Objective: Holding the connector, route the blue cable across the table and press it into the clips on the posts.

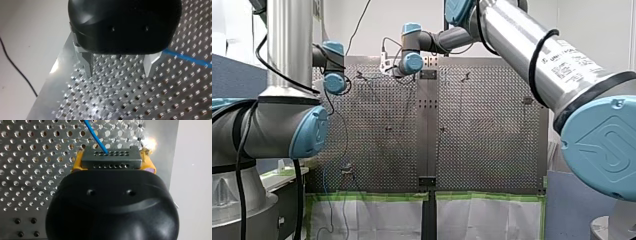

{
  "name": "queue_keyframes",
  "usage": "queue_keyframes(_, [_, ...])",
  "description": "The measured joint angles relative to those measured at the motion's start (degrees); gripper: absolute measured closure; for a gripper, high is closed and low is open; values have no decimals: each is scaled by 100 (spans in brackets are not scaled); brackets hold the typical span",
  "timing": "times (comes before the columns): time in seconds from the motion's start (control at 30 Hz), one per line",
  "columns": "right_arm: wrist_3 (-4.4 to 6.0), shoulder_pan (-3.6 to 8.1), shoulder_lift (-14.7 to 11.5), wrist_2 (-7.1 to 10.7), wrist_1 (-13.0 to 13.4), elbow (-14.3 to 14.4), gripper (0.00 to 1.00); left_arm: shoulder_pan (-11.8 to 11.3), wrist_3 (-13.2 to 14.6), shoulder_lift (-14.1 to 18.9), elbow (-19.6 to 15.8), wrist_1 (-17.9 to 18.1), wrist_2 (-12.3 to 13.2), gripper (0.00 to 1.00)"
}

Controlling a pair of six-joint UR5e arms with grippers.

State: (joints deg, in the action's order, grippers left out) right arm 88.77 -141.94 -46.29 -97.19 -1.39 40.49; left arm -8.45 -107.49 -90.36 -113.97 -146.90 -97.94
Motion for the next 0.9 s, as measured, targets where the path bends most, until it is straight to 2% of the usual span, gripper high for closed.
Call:
queue_keyframes(0.23, [1,-51,0,-3,-2,-1,100,212,11,367,-367,-367,231,0])
queue_keyframes(0.43, [4,-79,1,-48,-24,-1,100,463,61,629,-508,-510,128,0])
queue_keyframes(0.7, [60,-93,-1,-81,-43,-1,100,858,306,998,-377,-356,68,0])
queue_keyframes(0.9, [123,-91,-4,-82,-44,-1,100,1066,350,1025,-200,-371,267,0])
